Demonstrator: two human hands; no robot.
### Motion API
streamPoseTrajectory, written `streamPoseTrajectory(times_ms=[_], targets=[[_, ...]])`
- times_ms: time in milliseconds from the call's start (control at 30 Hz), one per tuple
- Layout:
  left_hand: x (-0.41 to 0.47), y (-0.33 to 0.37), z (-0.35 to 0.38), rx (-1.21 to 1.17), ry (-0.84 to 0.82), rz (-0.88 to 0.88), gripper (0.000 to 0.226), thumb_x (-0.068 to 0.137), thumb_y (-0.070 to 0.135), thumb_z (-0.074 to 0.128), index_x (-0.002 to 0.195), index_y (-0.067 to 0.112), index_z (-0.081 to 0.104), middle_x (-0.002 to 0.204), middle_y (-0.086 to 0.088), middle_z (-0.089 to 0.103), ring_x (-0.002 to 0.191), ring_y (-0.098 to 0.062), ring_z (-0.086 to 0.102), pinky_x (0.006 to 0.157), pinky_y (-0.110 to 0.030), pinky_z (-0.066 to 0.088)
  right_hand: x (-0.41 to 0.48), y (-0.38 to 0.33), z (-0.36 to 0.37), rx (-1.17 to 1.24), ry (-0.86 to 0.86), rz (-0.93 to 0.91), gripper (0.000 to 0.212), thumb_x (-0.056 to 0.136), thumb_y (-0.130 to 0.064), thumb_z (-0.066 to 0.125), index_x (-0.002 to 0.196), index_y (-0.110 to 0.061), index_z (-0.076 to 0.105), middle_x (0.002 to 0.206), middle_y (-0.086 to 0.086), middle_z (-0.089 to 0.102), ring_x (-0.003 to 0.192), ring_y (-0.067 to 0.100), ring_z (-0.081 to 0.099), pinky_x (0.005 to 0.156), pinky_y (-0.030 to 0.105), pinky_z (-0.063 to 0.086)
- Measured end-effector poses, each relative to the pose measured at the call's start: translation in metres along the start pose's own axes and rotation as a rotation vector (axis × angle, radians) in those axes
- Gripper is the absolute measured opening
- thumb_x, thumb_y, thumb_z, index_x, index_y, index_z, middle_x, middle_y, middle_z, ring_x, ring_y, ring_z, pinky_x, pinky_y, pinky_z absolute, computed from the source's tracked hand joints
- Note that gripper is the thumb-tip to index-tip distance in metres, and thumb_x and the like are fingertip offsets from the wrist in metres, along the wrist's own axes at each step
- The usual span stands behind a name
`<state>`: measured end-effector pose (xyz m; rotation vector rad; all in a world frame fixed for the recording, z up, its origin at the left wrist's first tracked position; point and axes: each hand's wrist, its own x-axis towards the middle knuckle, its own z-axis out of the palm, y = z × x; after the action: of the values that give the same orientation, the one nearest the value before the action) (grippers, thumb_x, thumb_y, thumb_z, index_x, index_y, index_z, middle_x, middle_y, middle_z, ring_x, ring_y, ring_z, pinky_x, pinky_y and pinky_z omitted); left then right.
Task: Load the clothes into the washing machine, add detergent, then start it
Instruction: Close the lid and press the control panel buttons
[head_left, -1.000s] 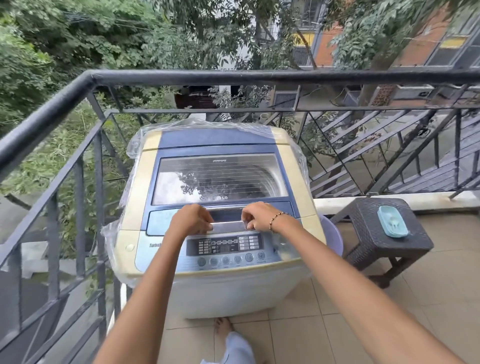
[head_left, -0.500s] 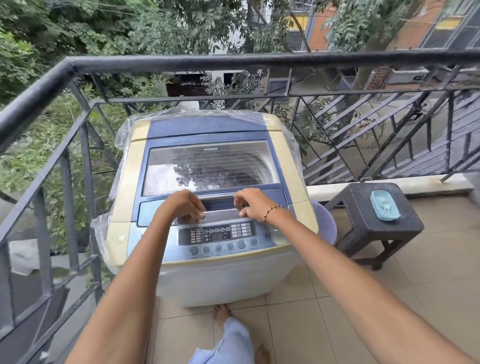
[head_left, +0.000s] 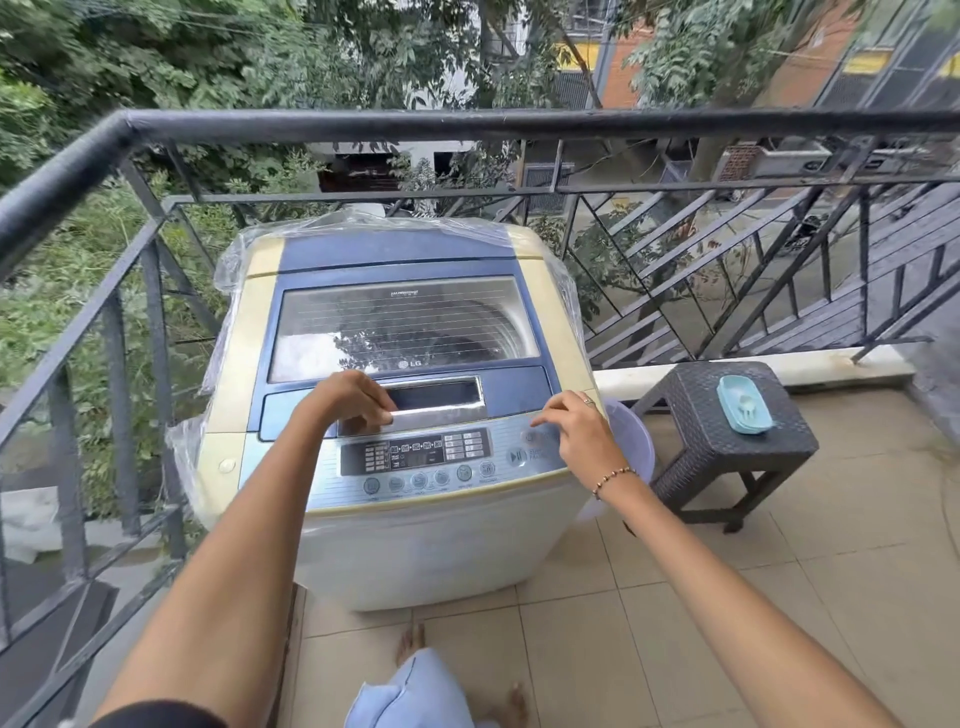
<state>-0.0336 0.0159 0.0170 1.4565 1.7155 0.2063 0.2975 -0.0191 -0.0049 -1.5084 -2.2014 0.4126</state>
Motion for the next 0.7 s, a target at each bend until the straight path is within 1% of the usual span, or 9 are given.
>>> streamPoseTrajectory(times_ms=[67, 133, 200, 300, 367, 467, 533, 567, 700], targets=[[0.000, -0.002, -0.002, -0.018, -0.020, 0.013, 0.023, 0.072, 0.007, 0.081, 0.061, 0.027, 0.077, 0.062, -0.006, 0.073, 0.070, -0.023, 0.062, 0.078, -0.033, 0.051, -0.004, 0.003, 0.001, -0.006, -0.023, -0.023, 0.042, 0.080, 0.019, 0.047, 0.095, -0.008, 0.075, 0.093, 0.009, 0.059, 0.095, 0.022, 0.052, 0.086, 0.023, 0.044], [0.000, -0.004, -0.004, -0.024, -0.027, 0.034, 0.024, 0.071, 0.009, 0.082, 0.060, 0.029, 0.077, 0.063, -0.006, 0.073, 0.068, -0.021, 0.062, 0.077, -0.032, 0.050, -0.006, 0.003, 0.002, -0.011, -0.041, -0.050, 0.041, 0.081, 0.018, 0.049, 0.099, -0.008, 0.075, 0.094, 0.010, 0.059, 0.095, 0.022, 0.053, 0.086, 0.023, 0.045], [-0.001, -0.006, -0.005, -0.031, -0.025, 0.052, 0.023, 0.070, 0.011, 0.083, 0.060, 0.031, 0.077, 0.064, -0.007, 0.073, 0.066, -0.018, 0.063, 0.073, -0.028, 0.050, -0.008, 0.004, 0.002, -0.011, -0.047, -0.060, 0.039, 0.082, 0.017, 0.050, 0.101, -0.008, 0.074, 0.094, 0.010, 0.060, 0.094, 0.023, 0.053, 0.086, 0.026, 0.048], [0.000, -0.007, -0.005, -0.044, -0.025, 0.065, 0.019, 0.070, 0.010, 0.082, 0.064, 0.028, 0.078, 0.072, -0.016, 0.074, 0.068, -0.021, 0.063, 0.071, -0.028, 0.050, -0.009, 0.003, -0.001, -0.002, -0.067, -0.078, 0.036, 0.083, 0.013, 0.052, 0.103, -0.007, 0.074, 0.093, 0.010, 0.061, 0.093, 0.024, 0.054, 0.085, 0.029, 0.049], [0.002, -0.006, -0.006, -0.029, -0.036, 0.065, 0.021, 0.069, 0.011, 0.083, 0.061, 0.030, 0.078, 0.073, -0.013, 0.075, 0.067, -0.017, 0.064, 0.070, -0.023, 0.051, -0.009, 0.003, -0.002, -0.005, -0.080, -0.089, 0.035, 0.083, 0.013, 0.053, 0.102, -0.007, 0.074, 0.093, 0.011, 0.061, 0.092, 0.025, 0.054, 0.085, 0.030, 0.050], [0.006, -0.004, -0.009, -0.029, -0.071, 0.046, 0.021, 0.067, 0.013, 0.084, 0.059, 0.032, 0.077, 0.066, -0.003, 0.075, 0.061, -0.009, 0.065, 0.068, -0.018, 0.052, -0.009, 0.002, -0.001, -0.010, -0.098, -0.092, 0.034, 0.083, 0.014, 0.054, 0.101, -0.007, 0.074, 0.092, 0.012, 0.061, 0.091, 0.024, 0.053, 0.083, 0.028, 0.049], [0.008, -0.006, -0.009, -0.032, -0.086, 0.043, 0.020, 0.066, 0.015, 0.085, 0.059, 0.032, 0.077, 0.063, 0.000, 0.074, 0.060, -0.007, 0.065, 0.065, -0.015, 0.052, -0.008, 0.002, -0.001, -0.004, -0.110, -0.075, 0.031, 0.084, 0.012, 0.055, 0.099, -0.006, 0.075, 0.092, 0.011, 0.060, 0.091, 0.023, 0.053, 0.082, 0.027, 0.047], [0.009, -0.006, -0.010, -0.034, -0.087, 0.043, 0.018, 0.066, 0.015, 0.085, 0.060, 0.032, 0.078, 0.064, 0.000, 0.074, 0.062, -0.009, 0.065, 0.065, -0.015, 0.052, -0.008, 0.001, -0.001, -0.004, -0.116, -0.065, 0.029, 0.084, 0.010, 0.055, 0.098, -0.006, 0.075, 0.091, 0.011, 0.060, 0.091, 0.022, 0.052, 0.081, 0.027, 0.047], [0.012, -0.010, -0.009, -0.049, -0.097, 0.055, 0.015, 0.066, 0.016, 0.085, 0.064, 0.030, 0.079, 0.067, -0.006, 0.075, 0.064, -0.012, 0.065, 0.075, -0.027, 0.054, -0.008, -0.004, 0.002, -0.026, -0.115, -0.036, 0.023, 0.087, 0.004, 0.055, 0.096, -0.004, 0.075, 0.088, 0.012, 0.059, 0.087, 0.024, 0.050, 0.077, 0.032, 0.046]])
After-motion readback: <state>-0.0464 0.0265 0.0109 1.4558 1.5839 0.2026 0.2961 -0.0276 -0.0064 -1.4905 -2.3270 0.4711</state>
